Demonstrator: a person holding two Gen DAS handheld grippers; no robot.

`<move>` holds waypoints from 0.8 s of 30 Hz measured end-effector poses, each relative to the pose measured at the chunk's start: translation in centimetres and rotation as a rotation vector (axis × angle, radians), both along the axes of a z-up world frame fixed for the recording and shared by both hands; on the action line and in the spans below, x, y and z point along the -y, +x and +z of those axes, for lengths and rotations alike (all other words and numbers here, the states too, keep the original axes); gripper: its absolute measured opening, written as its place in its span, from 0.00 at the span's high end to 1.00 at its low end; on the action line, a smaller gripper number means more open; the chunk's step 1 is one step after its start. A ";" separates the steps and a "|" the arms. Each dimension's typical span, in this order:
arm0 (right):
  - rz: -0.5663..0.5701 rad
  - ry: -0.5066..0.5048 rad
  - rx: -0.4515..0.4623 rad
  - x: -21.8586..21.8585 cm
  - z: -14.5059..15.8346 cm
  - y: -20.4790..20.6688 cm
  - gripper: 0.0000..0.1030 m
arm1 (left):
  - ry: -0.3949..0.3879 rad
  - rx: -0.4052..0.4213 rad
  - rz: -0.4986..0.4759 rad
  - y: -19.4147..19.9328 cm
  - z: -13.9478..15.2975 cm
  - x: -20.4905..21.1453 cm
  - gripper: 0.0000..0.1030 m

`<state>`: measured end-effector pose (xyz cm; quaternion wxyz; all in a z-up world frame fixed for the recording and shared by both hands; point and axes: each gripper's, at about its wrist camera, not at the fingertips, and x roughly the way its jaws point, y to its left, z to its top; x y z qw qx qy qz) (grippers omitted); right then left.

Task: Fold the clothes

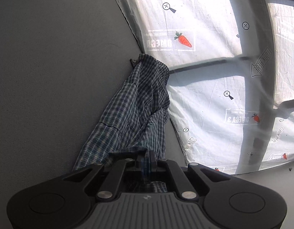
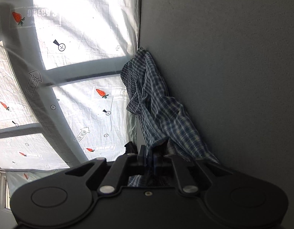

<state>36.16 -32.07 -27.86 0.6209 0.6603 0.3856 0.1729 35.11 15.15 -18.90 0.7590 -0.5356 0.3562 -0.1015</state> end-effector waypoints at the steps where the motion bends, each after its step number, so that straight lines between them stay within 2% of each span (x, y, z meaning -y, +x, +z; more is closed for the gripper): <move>1: -0.011 0.001 -0.018 0.1 -0.4 0.8 0.91 | 0.009 -0.016 -0.006 1.0 -0.5 0.0 0.97; 4: -0.049 0.005 -0.071 0.3 -1.6 3.0 0.91 | 0.006 -0.064 -0.016 3.5 -1.8 0.0 0.97; 7: -0.083 -0.001 -0.082 0.4 -2.0 4.3 0.87 | 0.016 -0.084 -0.039 5.4 -2.7 0.1 0.97; 10: -0.102 -0.023 -0.079 0.5 -1.7 5.0 0.81 | 0.050 -0.060 -0.071 6.5 -2.5 0.2 0.96; 12: -0.106 -0.065 -0.046 0.6 -0.8 5.1 0.69 | 0.087 -0.051 -0.088 7.0 -1.7 0.3 0.94; 14: -0.109 -0.125 -0.004 0.8 0.4 5.1 0.63 | 0.125 -0.040 -0.100 7.6 -0.9 0.4 0.90; 18: -0.109 -0.236 0.056 1.6 2.9 4.4 0.55 | 0.187 0.009 -0.035 7.2 1.2 0.1 0.64; 21: -0.088 -0.324 0.088 1.7 4.5 3.5 0.51 | 0.235 0.052 0.009 6.4 2.9 -0.1 0.57; 24: -0.041 -0.411 0.111 1.1 5.4 2.5 0.47 | 0.307 0.065 0.000 5.4 4.2 0.6 0.45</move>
